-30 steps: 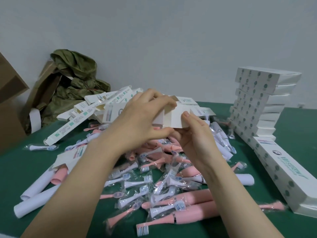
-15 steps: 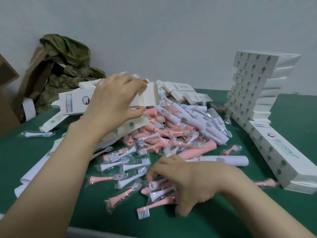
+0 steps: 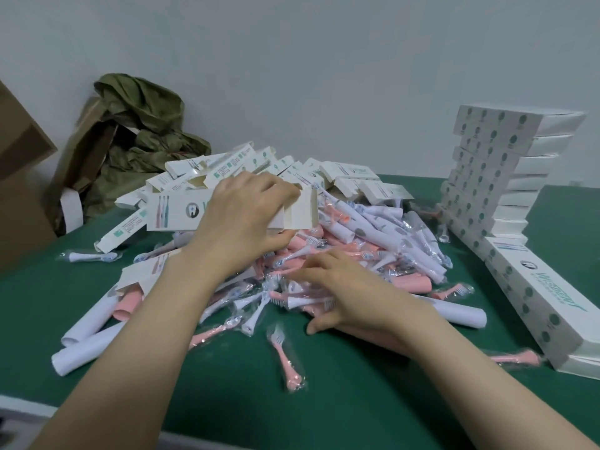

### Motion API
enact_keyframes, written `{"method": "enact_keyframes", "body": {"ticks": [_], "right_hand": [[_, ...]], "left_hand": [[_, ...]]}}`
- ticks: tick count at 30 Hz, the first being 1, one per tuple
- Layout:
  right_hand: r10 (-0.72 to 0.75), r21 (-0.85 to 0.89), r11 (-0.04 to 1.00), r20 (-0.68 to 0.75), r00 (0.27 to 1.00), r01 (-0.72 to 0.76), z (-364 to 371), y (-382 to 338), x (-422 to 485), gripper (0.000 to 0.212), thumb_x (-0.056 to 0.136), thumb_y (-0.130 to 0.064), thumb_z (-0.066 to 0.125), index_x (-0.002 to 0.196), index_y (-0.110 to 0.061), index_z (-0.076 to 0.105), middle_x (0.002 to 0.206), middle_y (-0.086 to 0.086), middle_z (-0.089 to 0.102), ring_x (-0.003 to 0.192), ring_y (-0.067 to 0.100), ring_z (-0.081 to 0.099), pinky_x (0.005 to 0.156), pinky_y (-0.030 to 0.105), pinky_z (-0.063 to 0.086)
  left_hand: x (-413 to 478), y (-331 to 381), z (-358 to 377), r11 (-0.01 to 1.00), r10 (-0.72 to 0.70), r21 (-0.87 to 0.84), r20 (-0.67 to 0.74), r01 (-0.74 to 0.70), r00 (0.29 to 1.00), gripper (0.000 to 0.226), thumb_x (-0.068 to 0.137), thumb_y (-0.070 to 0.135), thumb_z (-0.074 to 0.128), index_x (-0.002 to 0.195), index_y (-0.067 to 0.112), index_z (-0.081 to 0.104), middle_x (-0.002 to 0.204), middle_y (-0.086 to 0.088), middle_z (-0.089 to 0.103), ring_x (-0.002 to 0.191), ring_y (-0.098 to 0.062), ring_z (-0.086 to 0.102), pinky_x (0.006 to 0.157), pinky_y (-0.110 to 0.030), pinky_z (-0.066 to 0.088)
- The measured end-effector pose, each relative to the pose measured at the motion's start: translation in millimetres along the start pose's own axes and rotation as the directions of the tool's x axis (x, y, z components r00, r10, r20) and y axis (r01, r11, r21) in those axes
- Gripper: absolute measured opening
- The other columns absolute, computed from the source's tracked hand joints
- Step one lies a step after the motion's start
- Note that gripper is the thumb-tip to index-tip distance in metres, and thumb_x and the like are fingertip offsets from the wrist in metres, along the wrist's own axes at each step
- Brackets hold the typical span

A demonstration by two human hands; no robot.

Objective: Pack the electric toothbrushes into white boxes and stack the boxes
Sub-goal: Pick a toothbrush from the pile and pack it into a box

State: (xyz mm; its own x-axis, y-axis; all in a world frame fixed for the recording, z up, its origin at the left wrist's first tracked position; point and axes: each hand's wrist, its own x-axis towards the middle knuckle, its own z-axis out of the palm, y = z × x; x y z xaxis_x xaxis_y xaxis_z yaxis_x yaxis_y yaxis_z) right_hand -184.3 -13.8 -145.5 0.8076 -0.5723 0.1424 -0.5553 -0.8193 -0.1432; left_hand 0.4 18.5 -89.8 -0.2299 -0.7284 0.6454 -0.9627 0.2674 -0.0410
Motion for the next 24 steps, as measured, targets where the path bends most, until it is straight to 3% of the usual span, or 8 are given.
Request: {"method": "enact_keyframes", "body": {"ticks": [4, 6, 8, 11, 15, 18, 21, 24], "right_hand": [[0.034, 0.071, 0.997, -0.077, 0.996, -0.028, -6, -1, -24, 0.083, 0.064, -0.050, 0.080, 0.136, -0.034, 0.041, 0.131, -0.015, 0.035, 0.121, 0.005, 0.023, 0.099, 0.019, 0.023], [0.101, 0.111, 0.990, -0.152, 0.983, -0.084, -10, 1, -44, 0.055, 0.065, -0.047, 0.081, 0.109, -0.038, 0.049, 0.110, -0.021, 0.035, 0.105, 0.004, 0.026, 0.086, 0.021, 0.028], [0.182, 0.010, 0.983, -0.095, 0.979, -0.182, -11, 2, -60, 0.040, 0.068, -0.044, 0.079, 0.088, -0.038, 0.044, 0.094, -0.021, 0.035, 0.094, 0.007, 0.032, 0.080, 0.025, 0.035], [0.371, -0.022, 0.928, 0.114, 0.921, -0.371, -12, -1, -68, 0.042, 0.069, -0.039, 0.077, 0.086, -0.033, 0.039, 0.093, -0.014, 0.043, 0.089, 0.012, 0.045, 0.076, 0.032, 0.044], [0.341, -0.114, 0.936, 0.048, 0.939, -0.334, -19, -4, -59, 0.024, 0.078, -0.035, 0.063, 0.090, -0.031, 0.043, 0.100, -0.009, 0.049, 0.084, 0.011, 0.042, 0.067, 0.029, 0.037], [0.345, 0.012, 0.939, -0.016, 0.938, -0.345, -17, -5, -54, 0.023, 0.079, -0.037, 0.058, 0.100, -0.031, 0.049, 0.095, -0.010, 0.044, 0.087, 0.012, 0.046, 0.072, 0.030, 0.041], [0.353, 0.165, 0.926, -0.055, 0.934, -0.340, -30, 3, -57, 0.020, 0.078, -0.035, 0.062, 0.098, -0.030, 0.060, 0.098, -0.010, 0.056, 0.091, 0.010, 0.054, 0.082, 0.031, 0.047], [0.470, 0.585, 0.754, -0.165, 0.867, -0.298, -45, 17, -66, 0.015, 0.070, -0.023, 0.079, 0.081, -0.028, 0.070, 0.077, -0.006, 0.068, 0.065, 0.006, 0.062, 0.058, 0.019, 0.050]], "left_hand": [[-6, -2, 6, 1.000, 0.002, -0.007, 0.030, -0.002, 1.000, 0.049, 0.073, 0.035, 0.075, 0.117, 0.019, 0.061, 0.116, 0.002, 0.061, 0.106, -0.027, 0.052, 0.089, -0.042, 0.035], [-7, -4, 7, 1.000, -0.010, -0.002, 0.041, 0.010, 0.999, 0.049, 0.075, 0.038, 0.073, 0.119, 0.021, 0.060, 0.117, 0.003, 0.060, 0.107, -0.025, 0.051, 0.090, -0.041, 0.034], [-6, -6, 10, 1.000, -0.014, -0.001, 0.042, 0.014, 0.999, 0.050, 0.075, 0.039, 0.072, 0.120, 0.022, 0.060, 0.118, 0.003, 0.059, 0.108, -0.025, 0.051, 0.089, -0.039, 0.033], [-3, -3, 12, 0.999, -0.019, -0.029, 0.042, 0.020, 0.999, 0.049, 0.075, 0.042, 0.067, 0.119, 0.022, 0.060, 0.118, 0.004, 0.059, 0.107, -0.023, 0.049, 0.085, -0.033, 0.028], [-1, 2, 14, 0.998, -0.037, -0.049, 0.029, 0.038, 0.999, 0.048, 0.075, 0.041, 0.066, 0.118, 0.021, 0.060, 0.117, 0.004, 0.059, 0.106, -0.023, 0.048, 0.089, -0.034, 0.029], [-7, 9, 19, 0.998, -0.058, -0.039, 0.000, 0.058, 0.998, 0.046, 0.075, 0.038, 0.070, 0.116, 0.020, 0.061, 0.115, 0.003, 0.059, 0.106, -0.025, 0.049, 0.090, -0.036, 0.029], [-9, 11, 22, 0.998, -0.059, -0.033, -0.003, 0.059, 0.998, 0.046, 0.076, 0.038, 0.069, 0.117, 0.020, 0.060, 0.116, 0.003, 0.059, 0.107, -0.025, 0.049, 0.091, -0.036, 0.029], [-10, 4, 18, 0.994, -0.087, -0.065, -0.060, 0.083, 0.994, 0.051, 0.074, 0.037, 0.071, 0.120, 0.018, 0.059, 0.117, 0.001, 0.060, 0.109, -0.025, 0.050, 0.090, -0.033, 0.028]]}}
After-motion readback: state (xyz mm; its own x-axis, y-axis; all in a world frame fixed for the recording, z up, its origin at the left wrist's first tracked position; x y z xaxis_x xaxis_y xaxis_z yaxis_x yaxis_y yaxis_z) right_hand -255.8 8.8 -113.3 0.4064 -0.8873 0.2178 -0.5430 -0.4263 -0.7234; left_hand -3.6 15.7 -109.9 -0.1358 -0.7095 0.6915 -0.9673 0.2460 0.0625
